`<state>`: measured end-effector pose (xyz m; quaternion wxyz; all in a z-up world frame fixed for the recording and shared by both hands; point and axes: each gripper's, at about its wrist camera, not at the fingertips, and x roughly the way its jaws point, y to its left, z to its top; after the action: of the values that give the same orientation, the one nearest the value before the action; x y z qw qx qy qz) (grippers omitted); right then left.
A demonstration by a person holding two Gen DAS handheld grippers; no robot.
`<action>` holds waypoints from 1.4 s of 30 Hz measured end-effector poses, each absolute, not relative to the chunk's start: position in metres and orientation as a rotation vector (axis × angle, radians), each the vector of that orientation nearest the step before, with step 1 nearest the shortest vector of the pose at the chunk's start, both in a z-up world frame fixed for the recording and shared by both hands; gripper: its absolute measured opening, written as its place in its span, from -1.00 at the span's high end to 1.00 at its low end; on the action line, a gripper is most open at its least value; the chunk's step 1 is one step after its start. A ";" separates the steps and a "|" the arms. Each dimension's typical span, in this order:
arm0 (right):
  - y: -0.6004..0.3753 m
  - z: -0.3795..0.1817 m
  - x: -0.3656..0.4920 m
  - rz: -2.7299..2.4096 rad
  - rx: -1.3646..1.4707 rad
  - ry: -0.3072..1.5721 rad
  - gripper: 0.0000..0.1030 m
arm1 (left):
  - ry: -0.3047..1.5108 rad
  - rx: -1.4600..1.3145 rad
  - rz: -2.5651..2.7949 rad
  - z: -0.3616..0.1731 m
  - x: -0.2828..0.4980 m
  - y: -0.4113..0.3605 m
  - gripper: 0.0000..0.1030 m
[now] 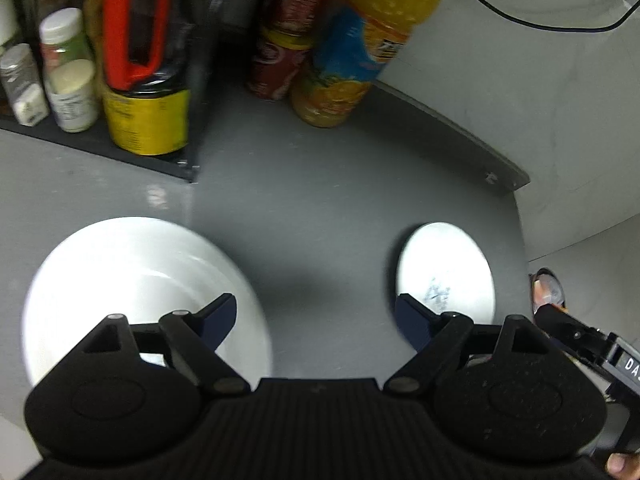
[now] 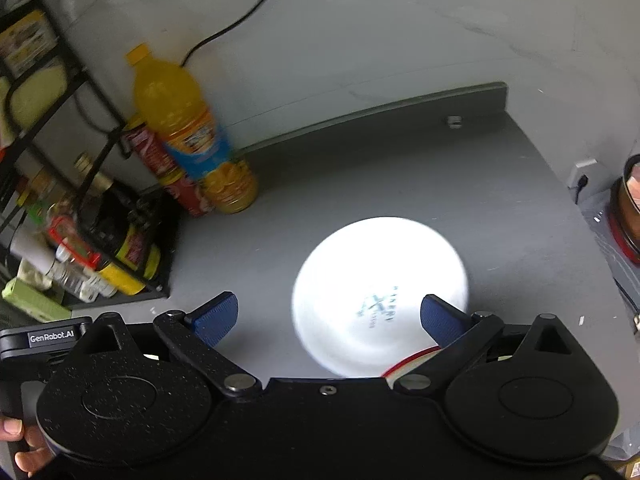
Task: Organize plates and bowls
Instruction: 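Move both grippers to the white 'BAKERY' plate, then close both grippers on the rim of the 'BAKERY' plate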
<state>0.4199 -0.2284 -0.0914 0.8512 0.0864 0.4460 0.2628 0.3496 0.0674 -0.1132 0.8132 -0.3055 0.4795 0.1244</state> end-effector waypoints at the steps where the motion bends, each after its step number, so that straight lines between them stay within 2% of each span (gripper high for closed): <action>1: -0.232 -0.093 0.424 0.547 0.184 0.946 -0.86 | 1.019 -0.657 0.261 -0.114 0.354 0.064 -0.65; 4: -0.241 -0.097 0.436 0.540 0.184 0.956 -0.82 | 1.023 -0.671 0.240 -0.119 0.369 0.053 -0.64; 10: -0.253 -0.116 0.467 0.512 0.178 1.026 -0.49 | 1.033 -0.748 0.225 -0.140 0.390 0.038 -0.55; 21: -0.250 -0.150 0.516 0.522 0.089 1.151 -0.01 | 1.053 -0.916 0.227 -0.190 0.417 0.021 -0.02; 26: -0.245 -0.167 0.534 0.527 0.038 1.202 0.02 | 1.055 -0.976 0.250 -0.210 0.422 0.017 0.19; 29: -0.244 -0.176 0.542 0.541 0.037 1.240 0.16 | 1.058 -1.004 0.259 -0.219 0.425 0.016 0.29; 33: -0.238 -0.188 0.549 0.559 0.020 1.283 0.23 | 1.068 -1.021 0.257 -0.227 0.433 0.012 0.44; 38: -0.233 -0.199 0.554 0.589 0.007 1.324 0.31 | 1.080 -0.989 0.279 -0.234 0.441 0.006 0.52; 42: -0.231 -0.211 0.556 0.605 0.007 1.362 0.37 | 1.098 -1.011 0.272 -0.242 0.445 0.003 0.74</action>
<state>0.5562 -0.2315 -0.2114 0.7350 0.0033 0.6196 0.2755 0.4449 0.0029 -0.2424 0.7257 -0.4585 0.4980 0.1233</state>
